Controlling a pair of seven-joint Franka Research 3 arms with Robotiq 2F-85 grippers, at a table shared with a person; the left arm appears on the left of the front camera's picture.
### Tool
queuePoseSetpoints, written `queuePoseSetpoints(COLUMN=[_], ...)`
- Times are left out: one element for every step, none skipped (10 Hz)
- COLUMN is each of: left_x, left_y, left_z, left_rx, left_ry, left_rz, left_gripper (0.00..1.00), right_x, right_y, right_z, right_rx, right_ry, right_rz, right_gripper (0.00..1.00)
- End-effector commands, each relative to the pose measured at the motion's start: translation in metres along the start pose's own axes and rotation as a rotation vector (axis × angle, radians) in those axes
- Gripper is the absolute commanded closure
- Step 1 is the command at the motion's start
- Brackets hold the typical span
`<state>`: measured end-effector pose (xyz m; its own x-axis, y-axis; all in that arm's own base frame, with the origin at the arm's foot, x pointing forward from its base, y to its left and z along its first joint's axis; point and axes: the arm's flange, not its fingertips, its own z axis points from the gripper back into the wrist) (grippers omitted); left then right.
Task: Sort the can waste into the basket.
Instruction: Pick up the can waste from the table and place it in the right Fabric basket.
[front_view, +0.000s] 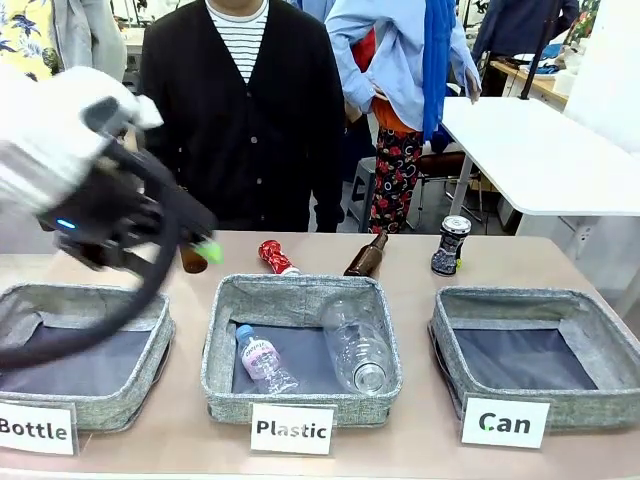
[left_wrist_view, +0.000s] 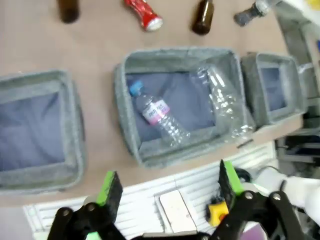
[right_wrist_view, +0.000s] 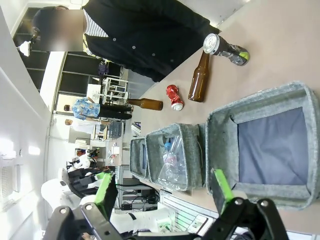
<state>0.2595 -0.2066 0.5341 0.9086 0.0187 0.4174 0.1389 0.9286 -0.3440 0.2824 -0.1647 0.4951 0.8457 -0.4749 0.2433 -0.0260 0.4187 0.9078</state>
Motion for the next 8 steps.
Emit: queuePoseSetpoints(left_x=[-0.018,-0.006,-0.004,-0.004,-0.004,-0.002,0.031,0.066], left_y=[0.015,0.032,-0.011,-0.011,-0.011,-0.008,-0.022,-0.039], left_z=[-0.038,-0.009,-0.024,-0.024,-0.024,-0.029,-0.038,-0.048], left_rx=[0.035,-0.029,0.029,0.029,0.029,0.03,0.088,0.134], left_ry=[-0.029,0.037,-0.005,-0.005,-0.005,0.003,0.07,0.109], left_rz=[-0.022,-0.02,-0.019,-0.019,-0.019,-0.023,-0.1,-0.141], left_gripper=[0.0,0.0,0.0,0.0,0.0,0.0,0.0,0.0], right_x=[0.003,0.003,0.003,0.003,0.003,0.003,0.003,0.003], right_y=[0.0,0.0,0.0,0.0,0.0,0.0,0.0,0.0], right_z=[0.0,0.0,0.0,0.0,0.0,0.0,0.0,0.0], right_rx=[0.025,0.025,0.025,0.025,0.025,0.025,0.025,0.025], right_ry=[-0.016,-0.016,-0.016,-0.016,-0.016,-0.016,-0.016,-0.016], right_rz=[0.025,0.025,0.025,0.025,0.025,0.025,0.025,0.025], right_gripper=[0.0,0.0,0.0,0.0,0.0,0.0,0.0,0.0])
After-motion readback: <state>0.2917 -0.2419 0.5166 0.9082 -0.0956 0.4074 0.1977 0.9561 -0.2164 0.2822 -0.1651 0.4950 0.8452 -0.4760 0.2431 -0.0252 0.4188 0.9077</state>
